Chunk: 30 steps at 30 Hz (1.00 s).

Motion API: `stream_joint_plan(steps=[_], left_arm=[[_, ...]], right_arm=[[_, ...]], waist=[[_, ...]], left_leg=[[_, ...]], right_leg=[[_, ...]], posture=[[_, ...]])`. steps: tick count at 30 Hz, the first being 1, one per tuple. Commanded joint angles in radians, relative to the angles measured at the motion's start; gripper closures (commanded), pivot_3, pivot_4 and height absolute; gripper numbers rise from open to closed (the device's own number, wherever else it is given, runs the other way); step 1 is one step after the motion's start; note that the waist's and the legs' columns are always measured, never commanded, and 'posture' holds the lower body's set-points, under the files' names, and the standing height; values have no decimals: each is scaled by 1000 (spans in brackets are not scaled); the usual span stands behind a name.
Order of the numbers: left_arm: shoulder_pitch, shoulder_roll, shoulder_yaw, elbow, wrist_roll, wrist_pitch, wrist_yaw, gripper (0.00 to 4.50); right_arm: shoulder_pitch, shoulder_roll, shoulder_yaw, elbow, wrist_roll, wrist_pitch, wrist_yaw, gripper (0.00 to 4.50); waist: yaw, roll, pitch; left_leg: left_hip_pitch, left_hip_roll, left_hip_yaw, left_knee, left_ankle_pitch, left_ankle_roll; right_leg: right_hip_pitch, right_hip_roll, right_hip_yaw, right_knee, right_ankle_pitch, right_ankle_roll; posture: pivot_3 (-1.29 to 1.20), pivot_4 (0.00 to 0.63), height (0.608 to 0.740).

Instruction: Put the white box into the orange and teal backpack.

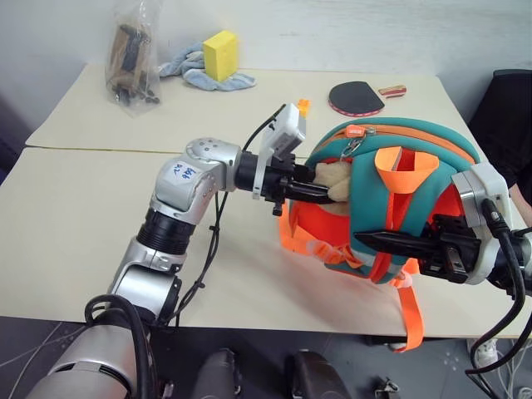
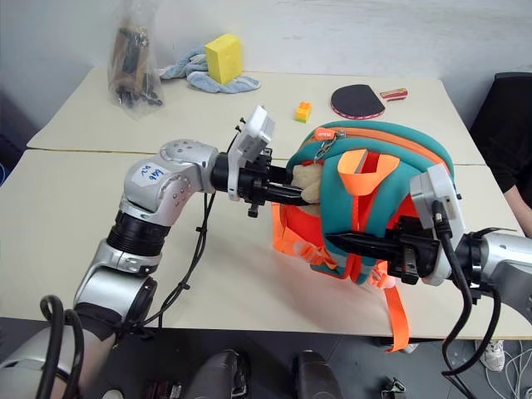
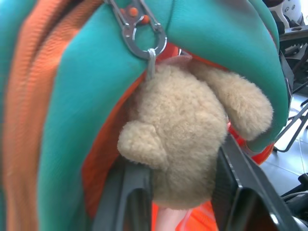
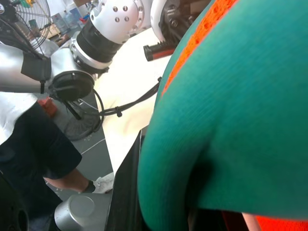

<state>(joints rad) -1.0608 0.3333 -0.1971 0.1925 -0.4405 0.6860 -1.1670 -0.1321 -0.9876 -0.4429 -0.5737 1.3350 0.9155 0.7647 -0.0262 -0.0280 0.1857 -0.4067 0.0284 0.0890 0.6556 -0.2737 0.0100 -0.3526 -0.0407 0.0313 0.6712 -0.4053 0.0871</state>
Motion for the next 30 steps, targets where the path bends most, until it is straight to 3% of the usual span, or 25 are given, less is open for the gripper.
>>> stream_joint_plan(steps=[1,5,8,14,17,25,30], left_arm=[[-79,53,73,66,1,-59,-26,3632],[-182,144,97,265,31,-146,-103,3668],[-172,223,51,339,84,-244,-211,3668],[-120,258,-12,481,206,-391,-276,3668],[-57,240,-73,538,315,-560,-248,3668],[32,72,-116,641,442,-726,-66,3668],[120,54,-101,525,409,-624,-114,3668]], right_arm=[[17,3,-43,-16,2,-22,3,4500],[52,9,-59,-21,3,-35,-1,4500],[79,22,-84,-33,18,-45,-9,4500],[121,36,-135,-51,61,-59,2,4500],[119,42,-147,-46,76,-71,-12,4500],[94,55,-148,-48,101,-97,-55,4500],[90,76,-69,-64,-96,-143,-143,4500]], waist=[[0,0,0],[0,0,0],[-4,0,0],[1,0,0],[1,0,0],[1,0,0],[2,0,0]], left_leg=[[0,0,0,0,0,0],[0,0,0,0,0,0],[0,0,2,-3,0,0],[-1,0,1,-2,0,-1],[0,0,1,-1,0,0],[-1,0,1,-1,0,0],[-1,0,1,0,0,0]], right_leg=[[0,0,0,0,0,0],[-1,0,0,0,0,0],[-2,0,1,-1,0,0],[-3,0,1,0,0,0],[-2,0,1,1,0,0],[-3,-1,1,1,0,0],[-3,-1,1,3,0,0]], posture=[[0,150,740],[0,150,740],[0,150,740],[0,150,740],[0,150,740],[0,150,740],[0,150,740]])
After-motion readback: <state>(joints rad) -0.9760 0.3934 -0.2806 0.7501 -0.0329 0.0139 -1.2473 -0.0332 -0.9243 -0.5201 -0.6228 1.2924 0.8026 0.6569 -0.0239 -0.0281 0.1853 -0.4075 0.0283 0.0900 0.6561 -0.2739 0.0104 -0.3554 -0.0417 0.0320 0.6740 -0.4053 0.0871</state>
